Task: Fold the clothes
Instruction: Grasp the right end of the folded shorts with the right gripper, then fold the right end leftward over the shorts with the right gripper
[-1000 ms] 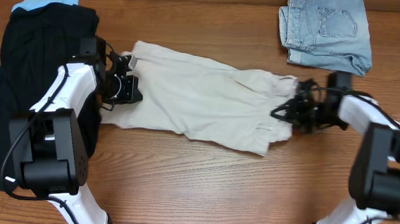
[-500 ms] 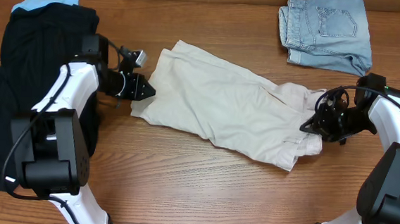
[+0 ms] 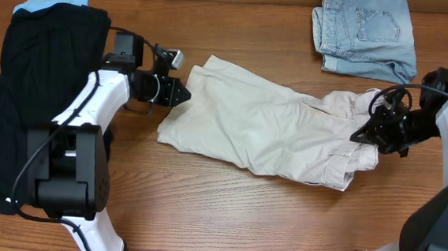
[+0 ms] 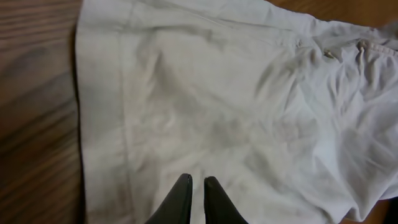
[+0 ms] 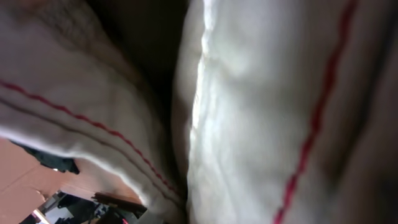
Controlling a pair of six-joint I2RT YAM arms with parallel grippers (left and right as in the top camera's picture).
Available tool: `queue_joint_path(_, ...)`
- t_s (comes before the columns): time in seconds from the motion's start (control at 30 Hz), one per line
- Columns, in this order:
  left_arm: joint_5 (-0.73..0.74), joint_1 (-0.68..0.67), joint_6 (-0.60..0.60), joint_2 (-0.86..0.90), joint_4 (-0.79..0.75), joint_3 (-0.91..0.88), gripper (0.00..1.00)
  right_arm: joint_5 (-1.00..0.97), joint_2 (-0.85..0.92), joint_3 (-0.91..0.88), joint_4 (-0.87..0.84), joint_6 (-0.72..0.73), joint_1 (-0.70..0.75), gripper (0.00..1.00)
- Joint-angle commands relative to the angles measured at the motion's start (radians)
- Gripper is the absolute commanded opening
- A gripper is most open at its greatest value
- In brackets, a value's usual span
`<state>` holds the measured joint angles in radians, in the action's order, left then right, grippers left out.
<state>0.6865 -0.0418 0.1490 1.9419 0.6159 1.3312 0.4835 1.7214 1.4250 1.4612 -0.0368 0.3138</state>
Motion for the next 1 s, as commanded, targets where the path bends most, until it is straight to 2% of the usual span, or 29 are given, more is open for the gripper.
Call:
queue_joint_path(0.0, -0.008, -0.037, 0.009, 0.019, 0.004, 0.019, 0.1, 0.032, -0.056, 0.014, 0.014, 0.005, 0.0, 0.04)
queue_joint_path(0.37, -0.183, -0.077, 0.011, 0.077, -0.035, 0.019, 0.08, -0.045, -0.139, -0.09, -0.061, 0.003, -0.032, 0.04)
queue_joint_path(0.57, -0.274, -0.077, -0.049, 0.134, -0.042, 0.019, 0.05, -0.045, -0.139, -0.09, -0.092, 0.003, -0.054, 0.04)
queue_joint_path(0.73, -0.278, -0.077, -0.053, 0.18, -0.041, 0.019, 0.05, 0.004, -0.139, -0.089, -0.14, 0.006, -0.058, 0.04)
queue_joint_path(0.83, -0.275, -0.08, -0.082, 0.208, -0.04, 0.019, 0.04, 0.014, -0.139, -0.089, -0.185, 0.078, -0.08, 0.04)
queue_joint_path(0.97, -0.275, -0.085, -0.098, 0.218, -0.04, 0.019, 0.04, -0.048, -0.139, -0.085, -0.274, 0.242, -0.152, 0.04)
